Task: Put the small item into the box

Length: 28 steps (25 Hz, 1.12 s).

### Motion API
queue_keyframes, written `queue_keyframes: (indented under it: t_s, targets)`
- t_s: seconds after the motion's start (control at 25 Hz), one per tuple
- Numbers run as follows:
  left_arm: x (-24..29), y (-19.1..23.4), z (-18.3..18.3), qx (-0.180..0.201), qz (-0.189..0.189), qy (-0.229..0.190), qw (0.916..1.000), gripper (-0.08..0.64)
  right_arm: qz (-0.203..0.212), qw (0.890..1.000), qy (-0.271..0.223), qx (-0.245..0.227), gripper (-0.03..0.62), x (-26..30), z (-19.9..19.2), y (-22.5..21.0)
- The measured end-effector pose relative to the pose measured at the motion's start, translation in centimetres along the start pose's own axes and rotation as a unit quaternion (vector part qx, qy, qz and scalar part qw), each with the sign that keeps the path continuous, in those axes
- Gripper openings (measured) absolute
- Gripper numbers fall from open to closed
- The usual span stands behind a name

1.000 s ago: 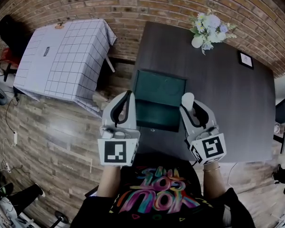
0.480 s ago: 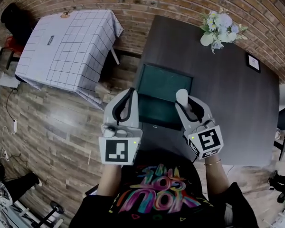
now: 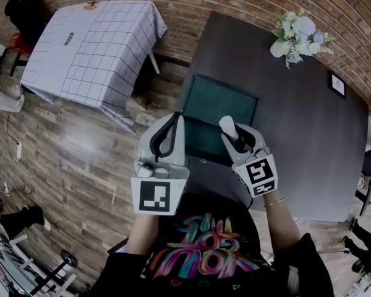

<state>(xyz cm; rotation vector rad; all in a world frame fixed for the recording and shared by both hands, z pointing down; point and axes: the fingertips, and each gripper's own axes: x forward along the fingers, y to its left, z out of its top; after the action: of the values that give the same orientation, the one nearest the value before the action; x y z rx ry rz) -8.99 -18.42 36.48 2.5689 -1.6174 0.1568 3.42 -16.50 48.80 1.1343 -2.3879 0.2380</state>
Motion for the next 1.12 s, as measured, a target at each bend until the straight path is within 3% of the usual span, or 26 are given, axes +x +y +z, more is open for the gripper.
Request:
queue_keyframes:
  t_s: [0.48,0.72,1.12]
  targets:
    - [0.0,0.4,-0.8,-0.004,0.015,0.008,0.9999,0.002,0.054,0.996,0.072,-0.026,0.138,3.8,-4.5,2.6]
    - [0.1,0.3,-0.6,-0.004,0.016,0.005,0.9999,0.002,0.086,0.99,0.095,-0.064,0.138,5.0,-5.7,4.4]
    - [-0.2,0.9,-1.2,-0.007,0.019,0.01,0.9997,0.002,0.121,0.977,0.156,-0.081,0.139,6.3,-8.5,5.9]
